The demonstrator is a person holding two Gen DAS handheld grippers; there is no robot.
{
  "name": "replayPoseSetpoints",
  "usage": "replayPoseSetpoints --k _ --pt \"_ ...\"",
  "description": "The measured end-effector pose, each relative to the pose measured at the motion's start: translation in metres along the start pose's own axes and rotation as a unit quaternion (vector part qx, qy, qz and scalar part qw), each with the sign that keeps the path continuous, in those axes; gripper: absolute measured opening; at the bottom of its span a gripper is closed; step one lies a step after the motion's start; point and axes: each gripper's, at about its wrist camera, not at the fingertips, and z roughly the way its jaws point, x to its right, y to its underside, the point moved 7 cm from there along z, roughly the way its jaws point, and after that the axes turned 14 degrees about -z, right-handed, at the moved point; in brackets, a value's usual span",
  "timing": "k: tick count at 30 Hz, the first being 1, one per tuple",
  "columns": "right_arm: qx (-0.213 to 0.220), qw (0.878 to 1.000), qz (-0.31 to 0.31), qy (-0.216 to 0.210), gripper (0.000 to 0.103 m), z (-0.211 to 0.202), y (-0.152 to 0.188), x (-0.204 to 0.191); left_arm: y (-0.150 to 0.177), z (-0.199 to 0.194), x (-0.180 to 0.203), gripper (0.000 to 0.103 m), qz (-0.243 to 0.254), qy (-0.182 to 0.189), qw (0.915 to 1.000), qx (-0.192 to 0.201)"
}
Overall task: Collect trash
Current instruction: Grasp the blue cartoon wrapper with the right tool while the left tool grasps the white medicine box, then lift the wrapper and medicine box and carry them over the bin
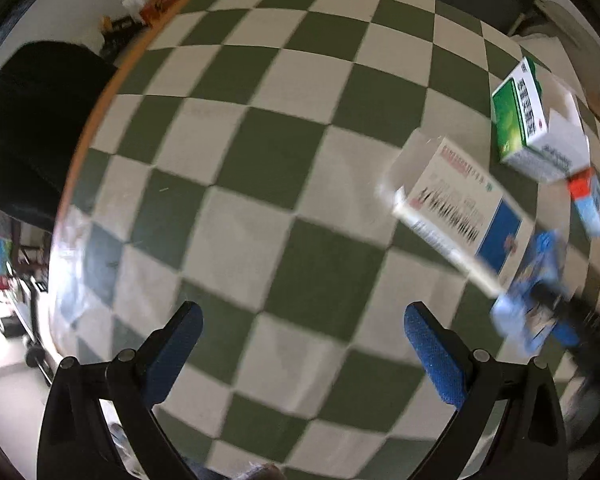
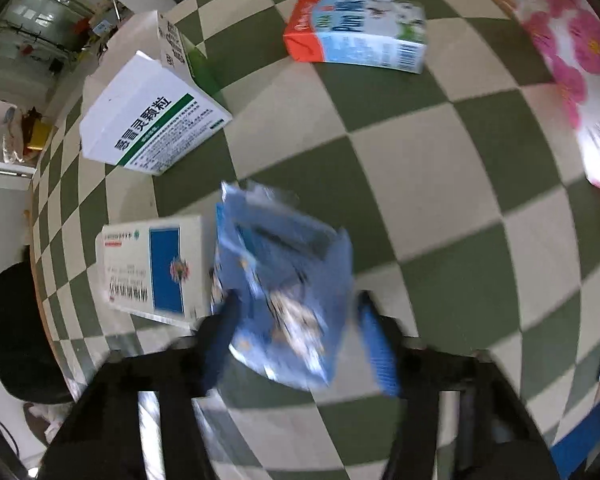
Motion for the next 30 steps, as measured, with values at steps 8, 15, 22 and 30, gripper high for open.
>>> replayPoseSetpoints --k 8,15,22,30 --pt "0.014 0.999 0.023 0.034 0.021 -0.019 -0.011 0.042 -0.022 0.030 0.060 0.103 -0.113 0.070 0.9841 -0.118" --pt "-0.010 0.997 0.062 0.051 0.056 -0.019 -0.023 0.093 -0.027 0.067 0.080 0.101 -0.224 0.079 0.9538 -0.184" --pt "0.011 0.996 0.090 0.026 0.085 -0.020 -0.029 0.099 -0.018 0.054 0.077 0.089 -0.060 0.020 0.9938 -0.091" --pt "0.006 0.997 0.065 0.033 0.086 -0.001 -0.031 0.077 0.017 0.056 0.027 0.090 0.121 -0.009 0.9919 -0.039"
